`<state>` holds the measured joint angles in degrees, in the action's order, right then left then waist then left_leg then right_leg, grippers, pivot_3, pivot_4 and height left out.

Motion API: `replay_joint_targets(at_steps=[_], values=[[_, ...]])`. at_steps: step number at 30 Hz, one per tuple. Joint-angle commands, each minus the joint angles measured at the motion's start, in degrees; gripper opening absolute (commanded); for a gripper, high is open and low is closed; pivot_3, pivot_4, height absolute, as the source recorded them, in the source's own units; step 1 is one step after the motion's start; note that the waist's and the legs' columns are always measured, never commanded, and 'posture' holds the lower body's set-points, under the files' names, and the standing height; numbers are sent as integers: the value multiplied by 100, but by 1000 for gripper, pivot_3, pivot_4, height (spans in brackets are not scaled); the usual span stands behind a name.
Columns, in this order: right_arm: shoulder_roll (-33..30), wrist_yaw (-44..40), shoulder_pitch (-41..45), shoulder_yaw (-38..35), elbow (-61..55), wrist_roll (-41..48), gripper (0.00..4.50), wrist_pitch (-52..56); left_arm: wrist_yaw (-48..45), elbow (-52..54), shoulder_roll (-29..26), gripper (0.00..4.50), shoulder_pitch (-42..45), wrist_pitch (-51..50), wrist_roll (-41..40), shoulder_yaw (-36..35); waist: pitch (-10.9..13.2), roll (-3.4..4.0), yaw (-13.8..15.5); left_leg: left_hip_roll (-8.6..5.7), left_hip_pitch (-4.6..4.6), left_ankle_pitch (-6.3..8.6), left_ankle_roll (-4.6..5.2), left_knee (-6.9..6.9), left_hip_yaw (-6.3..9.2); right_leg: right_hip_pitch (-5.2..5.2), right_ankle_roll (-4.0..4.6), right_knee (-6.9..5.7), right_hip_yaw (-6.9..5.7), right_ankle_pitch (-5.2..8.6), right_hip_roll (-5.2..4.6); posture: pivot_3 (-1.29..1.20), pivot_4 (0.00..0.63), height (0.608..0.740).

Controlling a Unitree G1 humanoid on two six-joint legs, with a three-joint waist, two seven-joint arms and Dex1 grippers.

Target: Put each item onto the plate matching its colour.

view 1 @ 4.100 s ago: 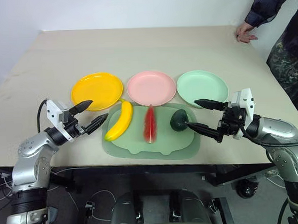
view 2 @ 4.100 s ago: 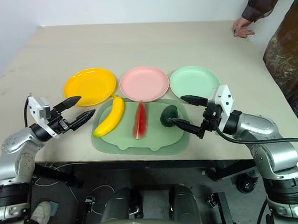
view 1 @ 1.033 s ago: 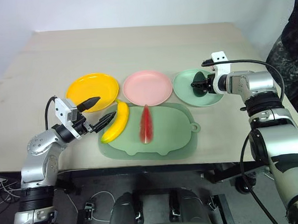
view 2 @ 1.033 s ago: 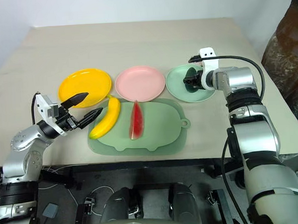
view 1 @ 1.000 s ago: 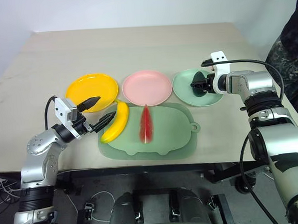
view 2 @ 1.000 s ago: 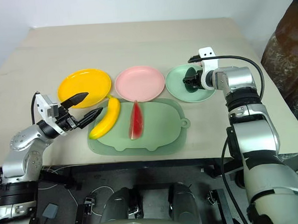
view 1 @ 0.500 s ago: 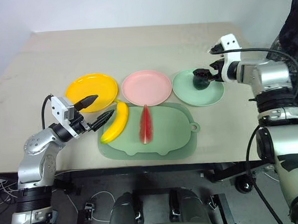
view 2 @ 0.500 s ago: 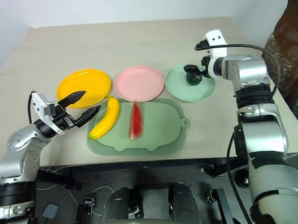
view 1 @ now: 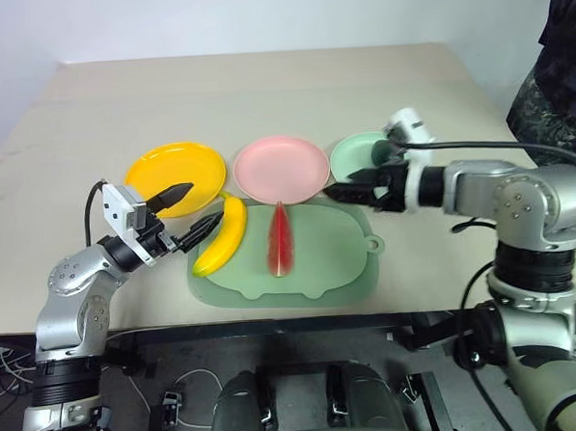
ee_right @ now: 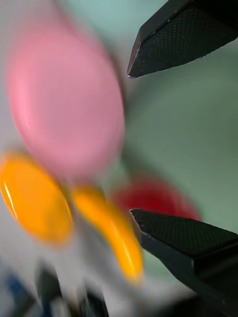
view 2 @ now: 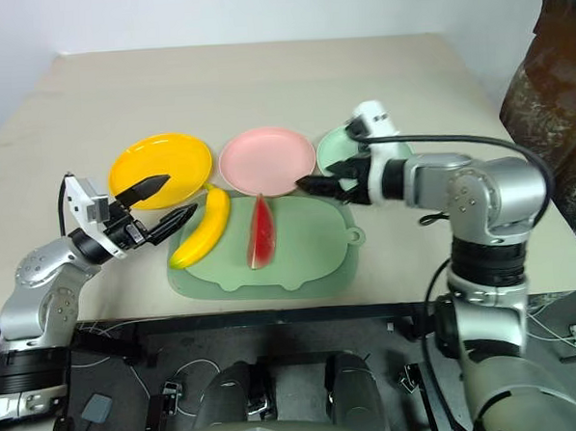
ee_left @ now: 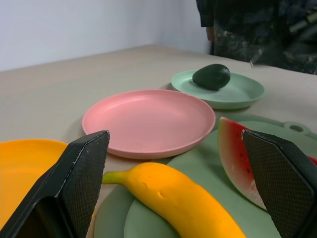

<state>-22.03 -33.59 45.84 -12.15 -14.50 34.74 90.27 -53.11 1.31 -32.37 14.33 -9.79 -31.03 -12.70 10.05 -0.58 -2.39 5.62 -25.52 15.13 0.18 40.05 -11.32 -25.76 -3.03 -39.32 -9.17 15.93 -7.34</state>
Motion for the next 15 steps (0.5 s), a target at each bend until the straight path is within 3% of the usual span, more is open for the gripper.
replay_joint_targets(at_steps=[1, 15], values=[[361, 712, -54, -155, -135, 548, 4465, 223, -34, 84, -65, 4500, 49, 13, -64, -106, -1, -1, 28, -1, -1, 0, 0, 1, 2, 2, 0, 0, -2, 0, 0, 0, 150, 695], [956, 2945, 68, 215, 807, 2072, 4465, 223, -216, 997, -483, 4500, -821, -560, -546, -427, -1, -2, -13, -2, -2, 0, 0, -2, 3, 0, 0, 1, -2, 0, 1, 0, 150, 695]])
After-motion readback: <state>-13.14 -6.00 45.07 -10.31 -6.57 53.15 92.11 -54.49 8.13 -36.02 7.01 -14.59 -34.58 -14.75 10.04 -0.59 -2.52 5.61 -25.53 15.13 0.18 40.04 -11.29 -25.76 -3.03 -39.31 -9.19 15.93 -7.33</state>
